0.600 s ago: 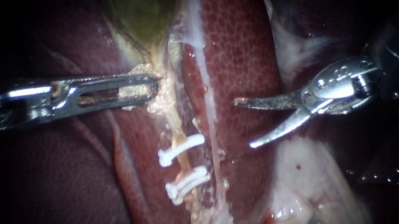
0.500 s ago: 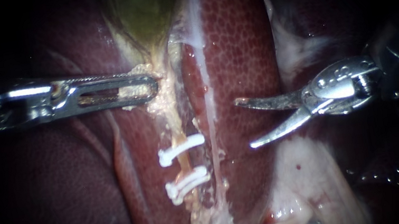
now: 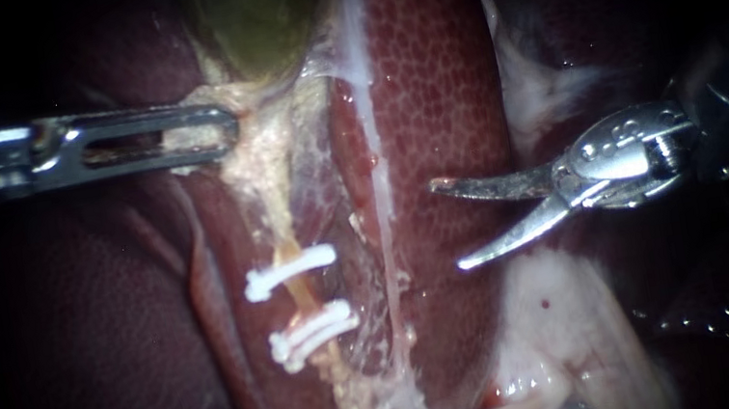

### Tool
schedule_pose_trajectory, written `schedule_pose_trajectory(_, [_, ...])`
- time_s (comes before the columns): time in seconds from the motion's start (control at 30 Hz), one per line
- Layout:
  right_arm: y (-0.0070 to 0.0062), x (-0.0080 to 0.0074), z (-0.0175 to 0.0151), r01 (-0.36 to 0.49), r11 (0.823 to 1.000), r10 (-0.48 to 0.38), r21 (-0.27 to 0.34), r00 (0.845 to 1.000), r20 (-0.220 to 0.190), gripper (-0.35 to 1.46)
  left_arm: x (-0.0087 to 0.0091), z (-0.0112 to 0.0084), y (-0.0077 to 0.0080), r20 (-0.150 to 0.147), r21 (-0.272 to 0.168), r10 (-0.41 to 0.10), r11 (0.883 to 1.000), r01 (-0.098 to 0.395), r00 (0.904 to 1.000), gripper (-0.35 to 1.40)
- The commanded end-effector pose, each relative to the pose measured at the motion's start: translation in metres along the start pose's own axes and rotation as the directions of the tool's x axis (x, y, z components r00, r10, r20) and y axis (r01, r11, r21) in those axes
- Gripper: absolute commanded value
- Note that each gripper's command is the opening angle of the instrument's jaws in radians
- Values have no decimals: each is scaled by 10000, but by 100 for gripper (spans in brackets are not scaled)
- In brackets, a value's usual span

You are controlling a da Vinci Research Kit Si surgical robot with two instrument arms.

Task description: Go to the cutting position left tube

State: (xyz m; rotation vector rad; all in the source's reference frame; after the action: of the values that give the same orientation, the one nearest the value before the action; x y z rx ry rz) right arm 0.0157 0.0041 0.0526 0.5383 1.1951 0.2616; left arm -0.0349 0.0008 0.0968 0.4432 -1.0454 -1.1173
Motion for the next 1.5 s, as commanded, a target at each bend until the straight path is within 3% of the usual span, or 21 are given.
schedule_pose_trajectory(0.03, [0, 0, 1, -3, 10000, 3, -1, 10000, 3, 143, -4, -5, 0, 76, -6, 31, 10000, -30, 10000, -35])
schedule_pose_trajectory(0.2, [0, 0, 2, -4, 10000, 4, -6, 10000, 3, 143, -16, -22, -2, 249, -43, 36, 10000, -35, 9997, -35])
schedule_pose_trajectory(0.43, [0, -4, 8, 16, 10000, -16, 22, 10000, -2, 143, -14, -21, -3, 266, -77, 42, 10000, -40, 9996, -35])
schedule_pose_trajectory(0.63, [3, -25, 39, 196, 9993, -199, 313, 9997, 105, 143, -12, -21, -5, 276, -94, 45, 9999, -43, 9996, -35])
schedule_pose_trajectory(0.9, [8, -66, 102, -265, 9965, 229, 790, 9987, 459, 143, -7, -16, -7, 307, -145, 65, 9999, -61, 9995, -35])
schedule_pose_trajectory(1.1, [12, -87, 140, -520, 9930, 455, 1064, 9970, 626, 143, -5, -14, -11, 295, -101, 69, 9999, -66, 9995, -35])
schedule_pose_trajectory(1.27, [15, -97, 159, -666, 9902, 578, 1230, 9956, 738, 143, -4, -13, -12, 292, -88, 72, 9999, -69, 9995, -35])
schedule_pose_trajectory(1.5, [17, -98, 172, -751, 9888, 654, 1287, 9948, 777, 143, -4, -13, -13, 296, -98, 70, 9999, -67, 9995, -35])
